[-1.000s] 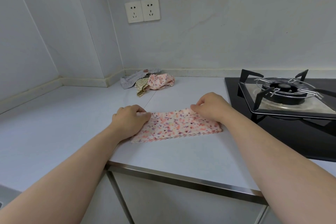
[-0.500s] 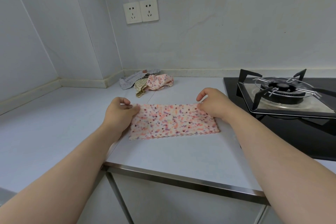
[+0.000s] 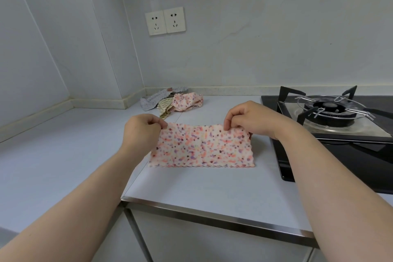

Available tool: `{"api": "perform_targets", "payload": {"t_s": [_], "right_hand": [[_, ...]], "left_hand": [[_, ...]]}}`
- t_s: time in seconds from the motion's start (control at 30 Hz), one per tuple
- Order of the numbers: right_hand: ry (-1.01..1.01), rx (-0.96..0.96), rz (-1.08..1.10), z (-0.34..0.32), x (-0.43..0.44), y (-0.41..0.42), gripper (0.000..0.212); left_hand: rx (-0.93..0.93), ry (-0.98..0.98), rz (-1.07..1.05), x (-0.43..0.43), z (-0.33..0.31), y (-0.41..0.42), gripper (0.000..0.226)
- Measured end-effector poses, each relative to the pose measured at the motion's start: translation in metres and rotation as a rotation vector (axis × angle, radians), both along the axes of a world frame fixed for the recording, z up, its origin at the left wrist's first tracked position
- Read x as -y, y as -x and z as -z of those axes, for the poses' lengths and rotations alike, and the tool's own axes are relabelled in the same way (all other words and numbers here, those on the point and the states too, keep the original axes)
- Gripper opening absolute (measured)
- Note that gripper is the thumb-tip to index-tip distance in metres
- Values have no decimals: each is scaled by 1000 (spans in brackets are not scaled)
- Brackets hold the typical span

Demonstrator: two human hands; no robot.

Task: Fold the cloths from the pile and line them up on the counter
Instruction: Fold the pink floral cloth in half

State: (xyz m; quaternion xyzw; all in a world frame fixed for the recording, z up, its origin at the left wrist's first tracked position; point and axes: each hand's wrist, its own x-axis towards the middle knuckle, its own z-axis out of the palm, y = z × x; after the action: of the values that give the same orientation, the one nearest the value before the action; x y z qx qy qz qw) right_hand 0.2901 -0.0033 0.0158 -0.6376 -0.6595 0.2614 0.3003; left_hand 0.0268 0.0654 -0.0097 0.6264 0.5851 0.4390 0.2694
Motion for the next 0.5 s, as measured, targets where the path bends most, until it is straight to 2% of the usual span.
{"api": "perform_targets", "payload": {"t_s": [0.13,0.23,0.3,0.4,0.43,0.5], "right_hand": [[5,-73,-84,-8,6,4,52],[22,11,-191,-11,10,4,69],[5,35,-246,-11,12,6,56],[-92,19,-269,-5,8,11,14],[-140,22,-248,-3,7,15,11],[-270,51,-174,3,1,21,19]], "left_hand": [[31,-18,2,13,-14,-4,38],[55,-43,36,23,-25,-10,34],[39,-62,63,29,-30,-14,30],[-28,-127,119,37,-34,-18,19],[-50,-157,150,38,-34,-18,15],[-85,-214,221,42,-34,-20,11]]}}
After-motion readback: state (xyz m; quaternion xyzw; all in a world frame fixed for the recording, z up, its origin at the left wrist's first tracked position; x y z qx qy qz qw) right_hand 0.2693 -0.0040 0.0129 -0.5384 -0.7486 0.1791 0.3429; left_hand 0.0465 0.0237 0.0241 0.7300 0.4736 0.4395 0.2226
